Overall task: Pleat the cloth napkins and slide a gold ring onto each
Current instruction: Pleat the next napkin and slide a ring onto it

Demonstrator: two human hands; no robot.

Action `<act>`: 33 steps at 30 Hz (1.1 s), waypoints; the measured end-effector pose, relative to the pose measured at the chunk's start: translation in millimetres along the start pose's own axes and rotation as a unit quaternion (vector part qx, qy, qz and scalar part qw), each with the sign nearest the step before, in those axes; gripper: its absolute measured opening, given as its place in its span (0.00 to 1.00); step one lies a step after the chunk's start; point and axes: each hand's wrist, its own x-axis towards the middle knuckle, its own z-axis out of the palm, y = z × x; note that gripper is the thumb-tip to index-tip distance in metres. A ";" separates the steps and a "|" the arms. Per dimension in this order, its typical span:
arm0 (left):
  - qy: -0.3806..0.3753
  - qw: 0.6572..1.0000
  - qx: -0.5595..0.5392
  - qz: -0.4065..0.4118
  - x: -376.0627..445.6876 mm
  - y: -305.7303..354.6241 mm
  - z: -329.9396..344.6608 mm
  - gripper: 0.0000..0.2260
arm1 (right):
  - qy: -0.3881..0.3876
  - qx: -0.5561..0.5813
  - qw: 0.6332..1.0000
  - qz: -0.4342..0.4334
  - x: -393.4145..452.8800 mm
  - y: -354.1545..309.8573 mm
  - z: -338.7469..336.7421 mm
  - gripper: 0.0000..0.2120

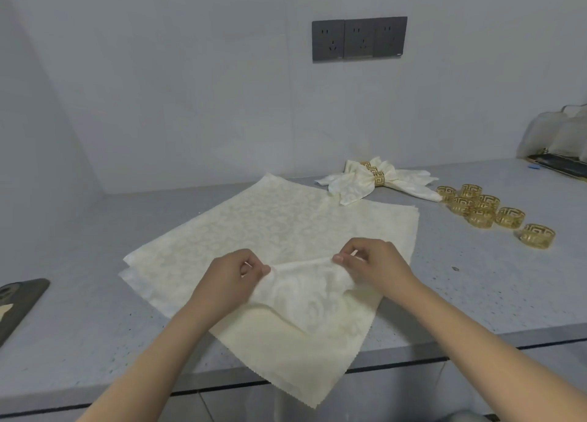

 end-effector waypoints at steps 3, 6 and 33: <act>-0.051 0.999 -0.012 -0.012 5.4 14.9 -17.5 0.10 | -0.061 0.015 0.998 0.007 3.4 -7.4 -17.5 0.11; -0.118 0.991 -0.055 -0.020 8.9 22.7 -34.8 0.12 | -0.134 0.094 0.986 0.024 7.0 -5.8 -36.1 0.19; -0.123 0.984 -0.010 0.127 83.2 -42.5 45.3 0.15 | -0.197 -0.040 0.976 -0.082 79.5 40.1 50.7 0.10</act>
